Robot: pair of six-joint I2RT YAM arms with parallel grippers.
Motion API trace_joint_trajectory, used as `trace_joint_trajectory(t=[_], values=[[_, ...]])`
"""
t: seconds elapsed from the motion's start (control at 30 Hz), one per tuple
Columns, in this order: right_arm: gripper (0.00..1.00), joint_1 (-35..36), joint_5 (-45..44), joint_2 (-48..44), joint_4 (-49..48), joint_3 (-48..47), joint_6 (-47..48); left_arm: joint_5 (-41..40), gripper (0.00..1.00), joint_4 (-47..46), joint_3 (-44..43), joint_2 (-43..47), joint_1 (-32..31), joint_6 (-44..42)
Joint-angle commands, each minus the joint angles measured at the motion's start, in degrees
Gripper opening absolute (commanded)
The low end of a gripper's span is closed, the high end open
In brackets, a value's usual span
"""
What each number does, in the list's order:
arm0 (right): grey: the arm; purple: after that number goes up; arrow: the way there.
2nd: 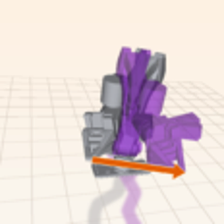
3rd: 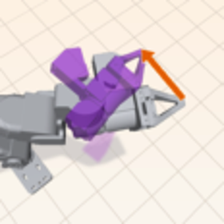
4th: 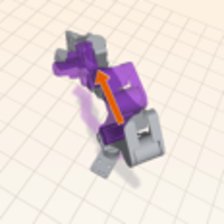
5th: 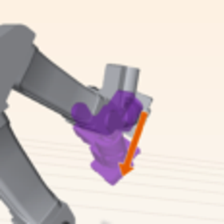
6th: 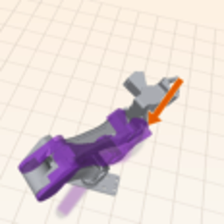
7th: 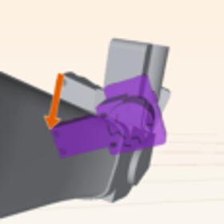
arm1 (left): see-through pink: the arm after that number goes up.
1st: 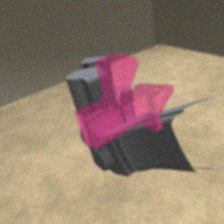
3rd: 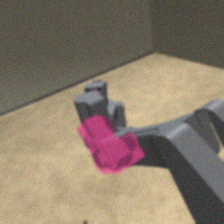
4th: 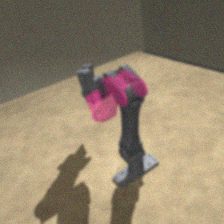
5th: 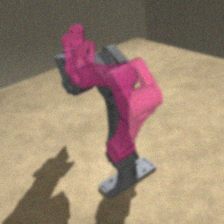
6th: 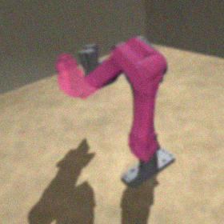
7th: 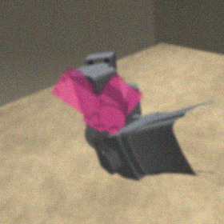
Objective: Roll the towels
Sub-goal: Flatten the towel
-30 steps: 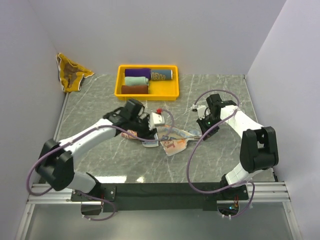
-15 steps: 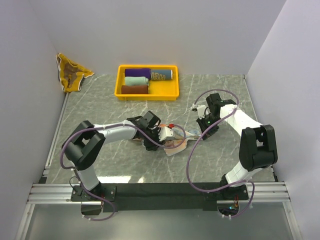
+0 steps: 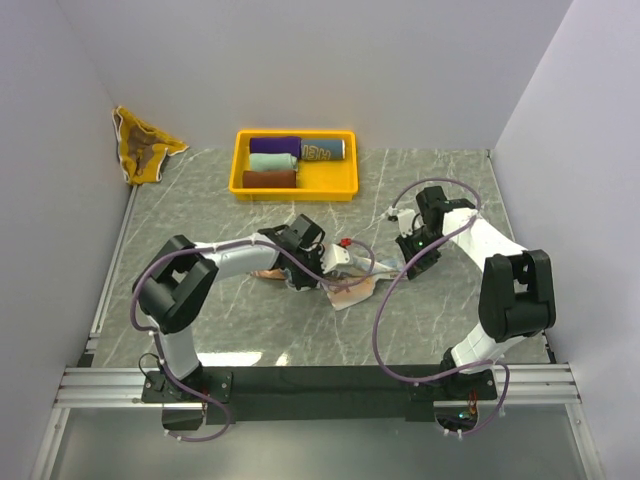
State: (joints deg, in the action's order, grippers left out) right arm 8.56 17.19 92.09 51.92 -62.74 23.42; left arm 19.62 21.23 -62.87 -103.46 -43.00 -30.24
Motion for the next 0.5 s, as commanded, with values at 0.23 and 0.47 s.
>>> trace_joint_trajectory(t=[0.23,0.47], values=[[0.0,-1.9,-1.1,-3.8,2.4,-7.4,0.8,14.4,0.0,10.0,-9.5,12.7,12.8,8.8],[0.0,-3.4,-5.1,-8.5,4.8,-14.6,2.9,19.8,0.0,9.4,-11.3,24.4,26.6,18.0]])
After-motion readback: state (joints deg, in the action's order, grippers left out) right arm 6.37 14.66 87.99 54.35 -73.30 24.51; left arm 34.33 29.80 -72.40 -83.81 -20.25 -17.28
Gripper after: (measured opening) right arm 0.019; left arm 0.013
